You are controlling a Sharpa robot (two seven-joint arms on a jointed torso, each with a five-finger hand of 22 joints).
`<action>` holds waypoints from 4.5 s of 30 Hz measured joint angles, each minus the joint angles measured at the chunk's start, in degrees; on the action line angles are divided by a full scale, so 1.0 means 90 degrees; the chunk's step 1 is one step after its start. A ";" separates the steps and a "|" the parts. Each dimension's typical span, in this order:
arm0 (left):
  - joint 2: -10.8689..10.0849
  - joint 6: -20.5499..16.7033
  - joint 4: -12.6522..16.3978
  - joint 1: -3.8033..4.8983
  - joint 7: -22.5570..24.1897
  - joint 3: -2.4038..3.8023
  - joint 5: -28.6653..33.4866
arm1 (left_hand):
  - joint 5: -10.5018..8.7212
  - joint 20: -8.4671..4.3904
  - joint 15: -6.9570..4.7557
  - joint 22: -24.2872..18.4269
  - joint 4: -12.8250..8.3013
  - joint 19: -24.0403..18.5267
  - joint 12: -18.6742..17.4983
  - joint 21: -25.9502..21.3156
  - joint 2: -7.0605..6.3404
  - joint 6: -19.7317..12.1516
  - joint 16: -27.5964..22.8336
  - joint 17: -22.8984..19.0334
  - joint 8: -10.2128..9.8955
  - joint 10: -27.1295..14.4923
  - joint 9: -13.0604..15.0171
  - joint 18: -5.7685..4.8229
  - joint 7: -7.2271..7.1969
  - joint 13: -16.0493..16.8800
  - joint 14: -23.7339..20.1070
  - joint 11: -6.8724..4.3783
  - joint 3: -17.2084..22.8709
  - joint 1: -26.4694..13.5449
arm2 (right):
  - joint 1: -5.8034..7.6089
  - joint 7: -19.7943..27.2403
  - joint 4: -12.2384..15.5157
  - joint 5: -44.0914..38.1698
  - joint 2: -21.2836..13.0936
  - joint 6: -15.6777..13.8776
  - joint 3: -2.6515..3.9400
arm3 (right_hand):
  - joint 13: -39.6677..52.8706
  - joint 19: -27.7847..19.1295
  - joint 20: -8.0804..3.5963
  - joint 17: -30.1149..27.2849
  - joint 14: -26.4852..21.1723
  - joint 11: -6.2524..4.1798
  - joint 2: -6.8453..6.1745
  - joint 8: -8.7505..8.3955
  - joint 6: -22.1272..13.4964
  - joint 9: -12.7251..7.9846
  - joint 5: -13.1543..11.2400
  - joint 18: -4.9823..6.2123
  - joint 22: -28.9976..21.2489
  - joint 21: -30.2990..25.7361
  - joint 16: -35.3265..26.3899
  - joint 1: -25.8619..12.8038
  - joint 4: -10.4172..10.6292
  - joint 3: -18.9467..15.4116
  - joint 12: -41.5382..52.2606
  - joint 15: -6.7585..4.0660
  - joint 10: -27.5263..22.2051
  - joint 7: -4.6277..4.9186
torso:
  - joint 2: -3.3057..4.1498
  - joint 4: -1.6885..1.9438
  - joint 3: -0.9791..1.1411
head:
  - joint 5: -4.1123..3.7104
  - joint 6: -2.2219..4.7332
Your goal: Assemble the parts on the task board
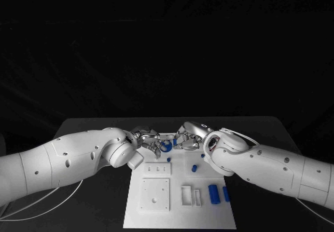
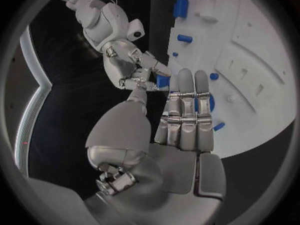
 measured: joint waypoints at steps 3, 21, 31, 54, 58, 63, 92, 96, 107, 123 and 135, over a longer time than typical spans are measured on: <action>0.0049 0.0002 -0.0005 0.0000 -0.0067 -0.0001 -0.0034 | 0.0000 0.0023 0.0022 -0.0009 0.0143 0.0023 0.0000 -0.0025 -0.0109 0.0000 -0.0028 -0.0004 0.0000 0.0000 0.0000 0.0000 0.0000 0.0000 0.0022 0.0000 0.0178 -0.0019 | -0.0009 -0.0047 0.0076 -0.0066 0.0028 0.0003 -0.0010 | 0.0000 0.0000 0.0000 0.0000 0.0004 0.0000 -0.0012 0.0003 0.0000 0.0002 0.0015 0.0000 0.0000 0.0000 0.0000 -0.0012 0.0000 0.0000 0.0000 -0.0003 0.0000 0.0000 | 0.0002 0.0000 0.0000 | 0.0001 0.0005; 0.0107 0.0067 0.0006 0.0003 -0.0348 -0.0015 -0.0173 | 0.0000 0.0023 0.0022 0.0022 -0.0282 0.0023 0.0000 -0.0025 0.0372 0.0208 -0.0028 0.0021 -0.0006 0.0000 0.0000 0.0000 -0.0066 0.0006 0.0021 0.0000 0.0134 0.0295 | -0.0039 -0.0233 0.0191 -0.0252 0.0085 0.0015 -0.0029 | -0.0002 0.0000 0.0000 -0.0011 0.0033 0.0000 -0.0067 0.0011 0.0013 0.0060 0.0014 0.0000 -0.0001 0.0000 0.0000 -0.0035 0.0034 0.0034 0.0000 -0.0010 0.0000 0.0008 | 0.0025 0.0008 -0.0009 | -0.0004 0.0006; 0.0109 0.0078 0.0007 0.0001 -0.0390 -0.0022 -0.0197 | 0.0088 0.0022 0.0021 0.0061 -0.0681 0.0023 0.0000 -0.0024 0.0896 0.0400 0.0029 0.0049 -0.0038 0.0024 -0.0008 0.0000 -0.0146 0.0000 0.0021 -0.0024 0.0374 0.0782 | -0.0042 -0.0259 0.0198 -0.0274 0.0106 0.0045 -0.0040 | -0.0003 0.0000 0.0000 -0.0019 0.0034 -0.0002 -0.0060 0.0009 0.0016 0.0067 0.0023 0.0000 -0.0002 0.0000 0.0000 -0.0027 0.0054 0.0015 0.0000 -0.0009 0.0003 0.0010 | 0.0030 0.0007 -0.0012 | -0.0010 -0.0009; 0.0122 0.0110 -0.0002 -0.0004 -0.0377 -0.0022 -0.0194 | -0.0001 -0.0093 -0.0073 0.0379 -0.1428 -0.0093 0.0178 0.0249 0.0969 0.0684 0.0145 0.0159 -0.0023 0.0030 0.0189 -0.0074 0.0113 0.0007 0.0025 -0.0133 0.1387 0.0995 | -0.0068 -0.0298 0.0158 -0.0294 0.0120 0.0083 -0.0055 | -0.0004 0.0000 0.0000 -0.0025 0.0034 -0.0023 -0.0102 0.0011 0.0038 0.0064 0.0041 0.0000 -0.0002 -0.0025 0.0000 0.0049 0.0060 0.0005 0.0000 -0.0007 0.0024 0.0003 | 0.0041 0.0006 -0.0009 | -0.0035 -0.0037; 0.0128 0.0119 -0.0013 -0.0006 -0.0378 -0.0024 -0.0194 | -0.0001 -0.0093 -0.0084 0.0423 -0.1412 -0.0093 0.0315 0.0296 0.0935 0.0685 0.0242 0.0212 -0.0023 0.0036 0.0302 -0.0100 0.0114 0.0027 0.0037 -0.0149 0.1405 0.0962 | -0.0073 -0.0297 0.0156 -0.0294 0.0121 0.0082 -0.0055 | -0.0004 0.0000 0.0000 -0.0024 0.0034 -0.0023 -0.0109 0.0011 0.0038 0.0064 0.0042 0.0000 -0.0002 -0.0025 0.0000 0.0056 0.0080 -0.0015 0.0000 -0.0007 0.0024 0.0002 | 0.0042 0.0006 -0.0009 | -0.0042 -0.0043; 0.0131 0.0125 -0.0022 -0.0007 -0.0388 -0.0026 -0.0207 | -0.0001 -0.0164 -0.0161 0.0514 -0.1395 -0.0022 0.0661 0.0423 0.0870 0.0730 0.0486 0.0350 -0.0022 0.0081 0.0374 -0.0099 0.0158 0.0111 0.0116 -0.0195 0.1389 0.0897 | -0.0081 -0.0295 0.0156 -0.0294 0.0121 0.0079 -0.0053 | -0.0004 0.0000 0.0000 -0.0024 0.0034 -0.0022 -0.0108 0.0011 0.0040 0.0064 0.0066 0.0000 -0.0002 -0.0025 0.0000 0.0055 0.0078 -0.0016 0.0000 -0.0006 0.0024 0.0000 | 0.0045 0.0006 -0.0007 | -0.0045 -0.0056; 0.0146 0.0104 -0.0057 -0.0019 -0.0388 -0.0029 -0.0514 | 0.0887 -0.0573 -0.0505 0.1619 -0.1532 -0.0069 0.2739 0.1603 0.0463 0.0879 0.2239 0.1316 -0.0014 0.0250 0.1116 -0.0199 0.0014 0.0654 0.0340 -0.0413 0.1666 0.0380 | -0.0116 -0.0226 0.0123 -0.0260 0.0121 0.0009 -0.0052 | -0.0041 0.0000 0.0000 -0.0094 0.0009 -0.0046 -0.0135 -0.0014 0.0042 0.0065 0.0237 0.0000 -0.0002 -0.0130 -0.0086 -0.0022 0.0170 -0.0097 -0.0056 -0.0012 0.0000 -0.0001 | 0.0043 0.0005 -0.0004 | -0.0081 -0.0116; 0.0148 0.0108 -0.0058 -0.0022 -0.0388 -0.0029 -0.0535 | 0.0887 -0.0595 -0.0506 0.1720 -0.1468 -0.0092 0.2810 0.1653 0.0463 0.0879 0.2348 0.1331 -0.0035 0.0250 0.1197 -0.0200 0.0014 0.0730 0.0340 -0.0414 0.1673 0.0379 | -0.0127 -0.0204 0.0112 -0.0243 0.0122 -0.0008 -0.0052 | -0.0047 0.0000 0.0000 -0.0094 0.0008 -0.0046 -0.0136 0.0011 0.0042 0.0064 0.0237 0.0000 -0.0002 -0.0130 -0.0086 -0.0022 0.0170 -0.0097 -0.0056 -0.0011 0.0000 -0.0001 | 0.0044 0.0004 -0.0004 | -0.0088 -0.0120; 0.0149 0.0129 -0.0063 -0.0023 -0.0399 -0.0029 -0.0559 | 0.0819 -0.0595 -0.0531 0.1807 -0.1372 -0.0092 0.2958 0.1653 0.0455 0.0880 0.2539 0.1325 -0.0043 0.0228 0.1334 -0.0199 0.0013 0.0878 0.0314 -0.0435 0.1664 0.0371 | -0.0143 -0.0173 0.0101 -0.0201 0.0119 -0.0058 -0.0054 | -0.0047 0.0000 0.0000 -0.0094 0.0008 -0.0045 -0.0133 0.0011 0.0042 0.0062 0.0236 0.0000 -0.0002 -0.0130 -0.0085 -0.0018 0.0193 -0.0074 -0.0056 -0.0010 0.0000 -0.0001 | 0.0045 0.0007 -0.0008 | -0.0112 -0.0148; 0.0139 0.0305 -0.0094 -0.0022 -0.0435 -0.0024 -0.0574 | 0.0764 -0.0595 -0.0547 0.1824 -0.1354 -0.0092 0.2958 0.1652 0.0455 0.0880 0.2541 0.1325 -0.0026 0.0209 0.1334 -0.0198 0.0013 0.0881 0.0293 -0.0453 0.1646 0.0372 | -0.0167 -0.0086 0.0070 -0.0153 0.0126 -0.0086 -0.0062 | -0.0053 0.0000 0.0000 -0.0094 0.0008 -0.0045 -0.0092 0.0006 0.0043 0.0059 0.0136 0.0000 -0.0003 -0.0156 -0.0085 0.0041 0.0147 -0.0027 -0.0056 -0.0010 0.0001 -0.0001 | 0.0049 0.0007 -0.0012 | -0.0148 -0.0201; 0.0135 0.0438 -0.0121 -0.0021 -0.0457 -0.0020 -0.0578 | 0.0801 -0.0594 -0.0546 0.1839 -0.1377 -0.0092 0.2958 0.1652 0.0457 0.0880 0.2541 0.1325 -0.0058 0.0194 0.1335 -0.0198 0.0013 0.0880 0.0288 -0.0468 0.1669 0.0374 | -0.0181 -0.0007 0.0046 -0.0117 0.0128 -0.0081 -0.0066 | -0.0058 0.0000 0.0000 -0.0110 0.0008 -0.0045 -0.0100 -0.0017 0.0045 0.0064 0.0132 0.0000 -0.0003 -0.0184 -0.0108 0.0048 0.0158 -0.0041 -0.0056 -0.0009 0.0001 -0.0003 | 0.0046 0.0007 -0.0011 | -0.0157 -0.0228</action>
